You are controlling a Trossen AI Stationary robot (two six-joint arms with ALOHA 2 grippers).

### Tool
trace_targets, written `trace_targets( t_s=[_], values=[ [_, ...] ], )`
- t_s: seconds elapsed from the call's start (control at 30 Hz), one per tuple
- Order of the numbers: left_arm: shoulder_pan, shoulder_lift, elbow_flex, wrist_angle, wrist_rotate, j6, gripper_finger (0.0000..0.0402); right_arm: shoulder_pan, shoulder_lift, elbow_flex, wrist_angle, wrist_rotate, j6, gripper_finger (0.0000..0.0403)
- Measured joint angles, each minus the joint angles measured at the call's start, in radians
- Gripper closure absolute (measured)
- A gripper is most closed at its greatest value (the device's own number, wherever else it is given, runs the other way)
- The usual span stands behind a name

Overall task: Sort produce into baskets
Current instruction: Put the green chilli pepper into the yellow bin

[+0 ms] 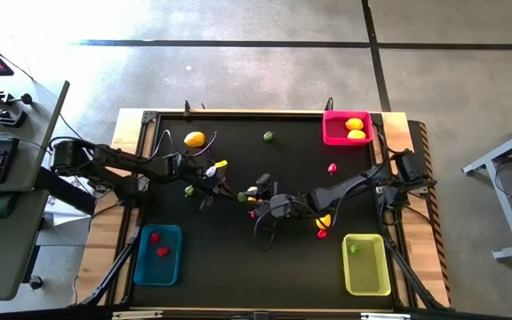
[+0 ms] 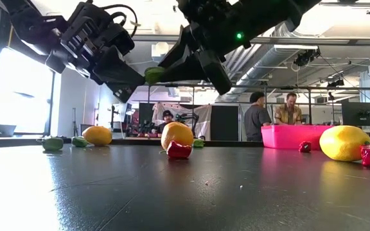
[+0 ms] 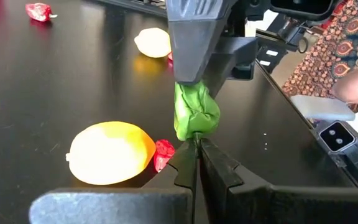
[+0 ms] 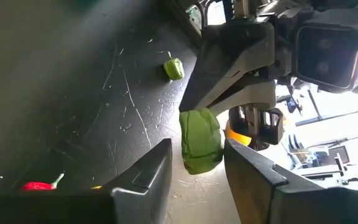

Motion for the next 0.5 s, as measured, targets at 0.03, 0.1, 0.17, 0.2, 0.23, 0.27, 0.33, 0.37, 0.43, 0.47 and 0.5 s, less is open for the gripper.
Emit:
trace_targets(
  t_s=[0.03,0.1,0.17,0.2,0.23,0.27,0.33,0.37,0.43,0.47,0.5],
  values=[
    [0.0,0.0,0.0,0.0,0.0,0.0,0.0401,0.0,0.0,0.0,0.002,0.0,0.0,0.0274],
    [0.0,0.0,0.0,0.001,0.0,0.0,0.0401,0.0,0.0,0.0,0.008,0.0,-0.001,0.0284],
    [0.0,0.0,0.0,0.0,0.0,0.002,0.0401,0.0,0.0,0.0,0.008,0.002,-0.001,0.0296],
    [0.0,0.0,0.0,0.0,0.0,0.002,0.0401,0.0,0.0,0.0,0.008,0.003,-0.001,0.0304],
    [0.0,0.0,0.0,0.0,0.0,0.002,0.0401,0.0,0.0,0.0,0.009,0.003,-0.001,0.0312],
    [0.0,0.0,0.0,0.001,0.0,0.004,0.0401,0.0,0.0,-0.001,0.014,0.003,0.001,0.0321],
    [0.0,0.0,0.0,0.002,0.0,0.02,0.0401,0.0,0.0,-0.001,0.016,0.004,-0.001,0.0337],
    [-0.001,0.0,0.0,0.003,-0.004,0.03,0.0401,0.0,0.0,-0.001,0.017,0.004,-0.001,0.0345],
    [-0.007,0.0,0.0,0.002,-0.014,0.05,0.0399,0.0,0.0,-0.001,0.018,0.005,0.001,0.0359],
    [-0.013,0.0,0.0,0.002,-0.022,0.065,0.0396,0.0,-0.001,-0.002,0.016,0.005,0.004,0.0365],
    [-0.02,0.0,0.0,0.003,-0.035,0.08,0.0392,0.002,-0.003,-0.002,0.013,0.004,0.011,0.0369]
  ],
)
